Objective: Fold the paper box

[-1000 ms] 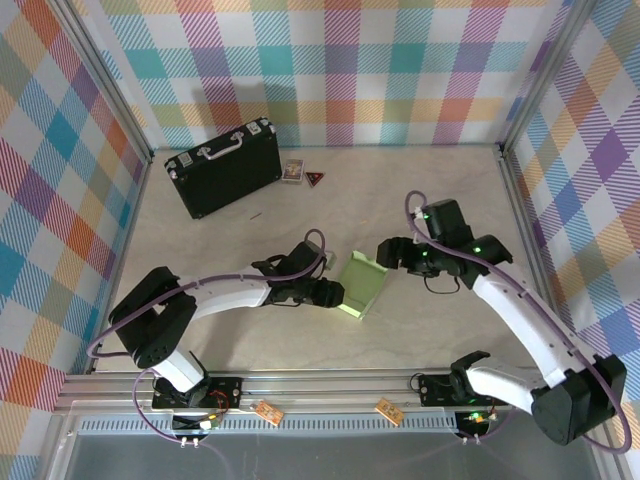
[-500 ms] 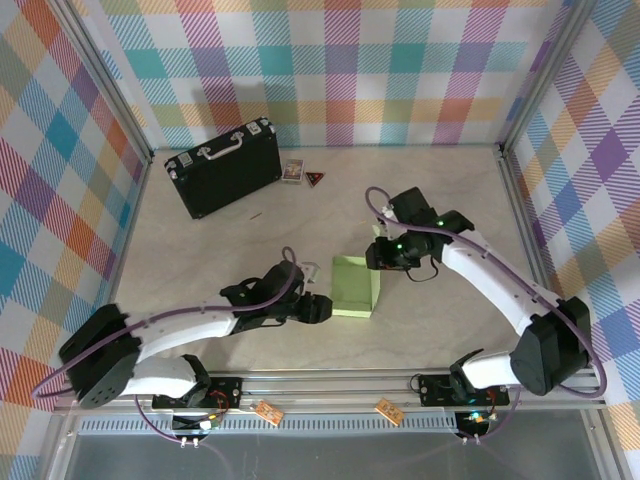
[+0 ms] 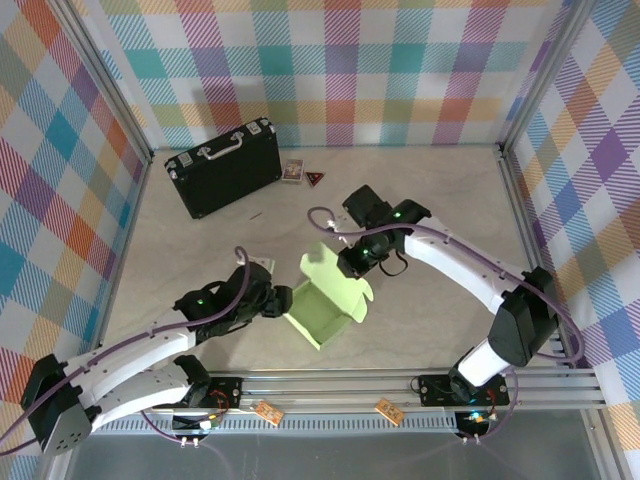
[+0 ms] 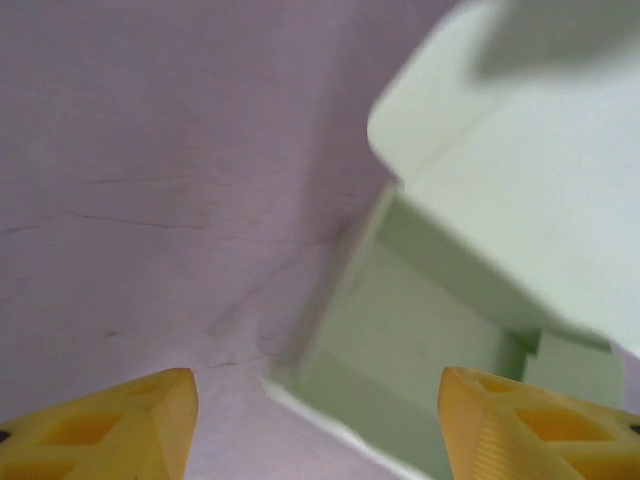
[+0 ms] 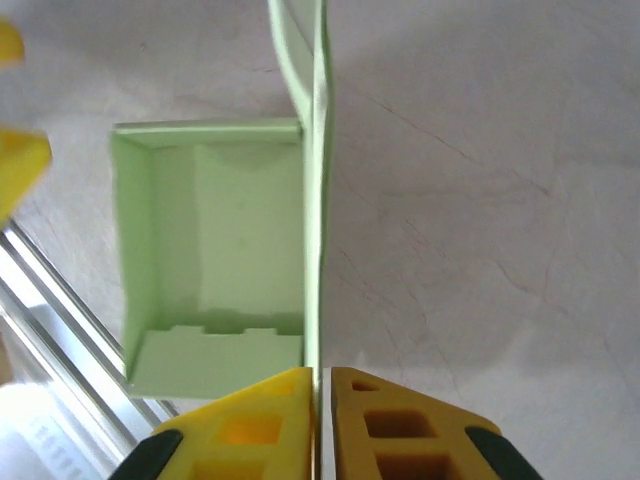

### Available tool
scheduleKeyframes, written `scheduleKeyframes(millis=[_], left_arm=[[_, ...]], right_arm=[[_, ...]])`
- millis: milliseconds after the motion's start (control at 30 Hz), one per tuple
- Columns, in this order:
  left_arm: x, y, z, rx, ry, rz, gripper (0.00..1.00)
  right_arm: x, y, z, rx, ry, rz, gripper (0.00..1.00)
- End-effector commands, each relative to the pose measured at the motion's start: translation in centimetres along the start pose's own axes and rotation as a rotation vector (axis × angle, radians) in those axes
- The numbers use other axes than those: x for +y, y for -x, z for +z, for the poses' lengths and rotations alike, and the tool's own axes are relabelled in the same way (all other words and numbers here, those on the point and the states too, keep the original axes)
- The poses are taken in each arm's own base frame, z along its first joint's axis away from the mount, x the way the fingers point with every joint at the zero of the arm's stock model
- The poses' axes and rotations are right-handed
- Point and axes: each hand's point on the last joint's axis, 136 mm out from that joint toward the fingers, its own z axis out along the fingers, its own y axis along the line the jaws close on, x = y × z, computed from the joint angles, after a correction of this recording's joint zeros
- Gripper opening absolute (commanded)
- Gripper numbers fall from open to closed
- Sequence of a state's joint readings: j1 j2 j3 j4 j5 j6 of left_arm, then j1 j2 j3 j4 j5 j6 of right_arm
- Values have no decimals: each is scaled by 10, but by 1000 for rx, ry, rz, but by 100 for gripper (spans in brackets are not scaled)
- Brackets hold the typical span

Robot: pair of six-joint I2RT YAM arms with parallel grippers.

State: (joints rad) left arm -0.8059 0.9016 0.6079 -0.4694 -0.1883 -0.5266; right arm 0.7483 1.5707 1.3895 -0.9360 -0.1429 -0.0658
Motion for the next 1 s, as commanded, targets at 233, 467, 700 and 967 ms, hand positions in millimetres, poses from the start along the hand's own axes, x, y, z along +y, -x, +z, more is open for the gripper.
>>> scheduleKeyframes(millis=[233,467,700,967], left_arm=[[38,19,-31,-90,113,-69,69],[41,26,-35,-109,121,-86,70],[51,34,-41,-114,194,-57,76],[38,46,-45,-149,112,-91,81]], right_arm=[[-9,41,-4,-31,-87,-409,8],[-4,66,-3,-74,-132,-697,0],[22,52,4,-45,-38,-867,4],[26,72,-10,-176,-96,-871,43]])
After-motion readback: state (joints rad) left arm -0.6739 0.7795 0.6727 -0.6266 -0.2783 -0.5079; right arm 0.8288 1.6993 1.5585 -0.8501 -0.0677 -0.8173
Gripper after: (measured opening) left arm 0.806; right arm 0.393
